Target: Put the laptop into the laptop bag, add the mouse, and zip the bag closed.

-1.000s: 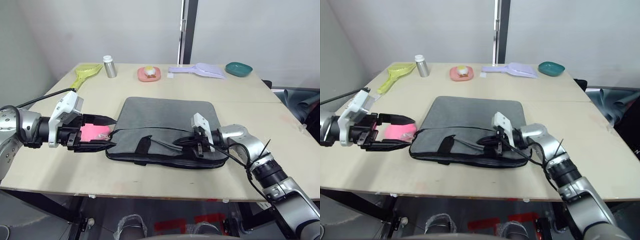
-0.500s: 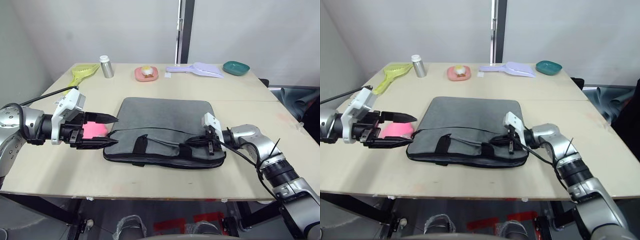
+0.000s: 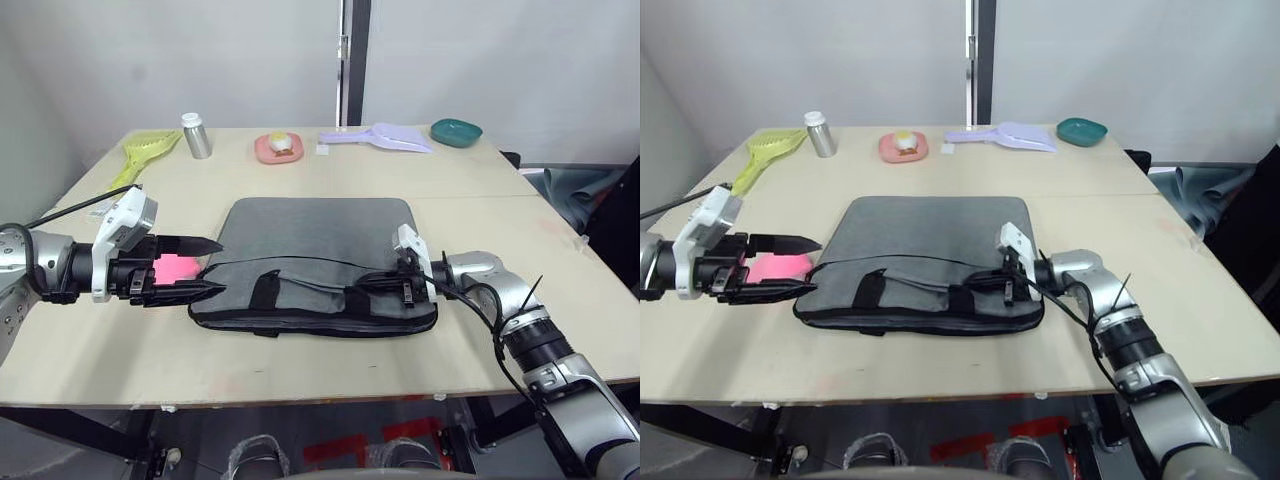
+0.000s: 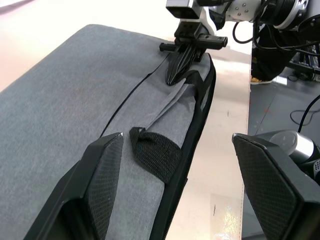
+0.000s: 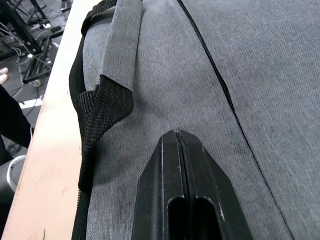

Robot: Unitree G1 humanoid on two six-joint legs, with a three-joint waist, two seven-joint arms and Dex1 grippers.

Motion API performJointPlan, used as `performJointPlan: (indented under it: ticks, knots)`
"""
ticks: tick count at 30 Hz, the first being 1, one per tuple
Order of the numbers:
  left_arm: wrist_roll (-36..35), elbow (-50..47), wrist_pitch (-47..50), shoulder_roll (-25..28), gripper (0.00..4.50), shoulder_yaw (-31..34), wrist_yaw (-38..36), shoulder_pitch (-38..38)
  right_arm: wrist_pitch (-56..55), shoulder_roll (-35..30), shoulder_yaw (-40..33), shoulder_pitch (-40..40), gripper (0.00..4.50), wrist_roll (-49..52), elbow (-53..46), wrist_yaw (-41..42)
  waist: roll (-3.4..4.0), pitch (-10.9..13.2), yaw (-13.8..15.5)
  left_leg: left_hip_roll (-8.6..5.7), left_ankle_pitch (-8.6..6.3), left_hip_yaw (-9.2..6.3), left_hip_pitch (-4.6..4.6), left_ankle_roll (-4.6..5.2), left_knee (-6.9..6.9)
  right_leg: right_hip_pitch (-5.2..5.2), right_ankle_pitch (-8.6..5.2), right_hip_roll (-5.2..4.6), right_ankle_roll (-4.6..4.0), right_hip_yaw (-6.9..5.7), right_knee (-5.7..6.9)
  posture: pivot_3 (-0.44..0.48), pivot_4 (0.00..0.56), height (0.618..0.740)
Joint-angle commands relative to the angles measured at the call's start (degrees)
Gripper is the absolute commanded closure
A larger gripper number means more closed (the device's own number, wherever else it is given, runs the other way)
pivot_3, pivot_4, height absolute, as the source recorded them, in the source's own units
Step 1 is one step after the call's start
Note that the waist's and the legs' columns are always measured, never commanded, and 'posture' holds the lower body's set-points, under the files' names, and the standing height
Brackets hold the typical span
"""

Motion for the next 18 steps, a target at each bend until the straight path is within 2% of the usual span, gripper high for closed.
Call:
performJointPlan:
  ticks: [1, 4, 13, 18]
  knots:
    - [-1.1, -1.0, -0.2, 0.2, 0.86, 2.1, 0.1, -0.1, 1.5, 1.0, -0.4, -1.4, 4.48, 1.9, -2.1, 1.4, 0.04, 0.1, 0.1, 0.0, 0.0, 0.01, -0.01, 0.0, -0.02, -0.03, 0.0, 0.0, 0.0, 0.01, 0.0, 0.0, 0.15, 0.74]
    - [-1.0, -0.7, -0.4, 0.1, 0.86, 2.0, 0.2, -0.3, 1.7, 1.4, 0.8, -1.3, 4.48, 1.1, -2.0, 1.6, 0.06, 0.1, 0.4, 0.0, 0.0, 0.04, -0.06, 0.0, -0.11, -0.1, 0.0, 0.0, 0.0, 0.0, -0.06, 0.0, 0.15, 0.74]
    - [-1.1, 0.0, -0.4, 0.1, 0.86, 2.8, 0.2, -0.3, -6.9, 0.2, 11.7, 2.4, 4.48, -13.0, 7.3, -0.4, -0.05, -0.2, 0.0, -0.01, 0.0, 0.17, 0.1, -0.01, -0.53, 0.1, 0.0, 0.02, -0.01, 0.01, -0.51, 0.0, 0.15, 0.74]
    - [-1.5, 1.3, 1.4, -0.4, 0.86, 8.5, 0.5, 4.8, -7.6, 1.3, 8.5, 3.6, 4.48, -10.5, 6.8, -2.0, -0.1, -0.7, -0.1, -0.01, -0.01, 0.18, 0.25, -0.02, -0.67, 0.31, 0.0, 0.01, 0.0, 0.03, -0.6, 0.0, 0.15, 0.74]
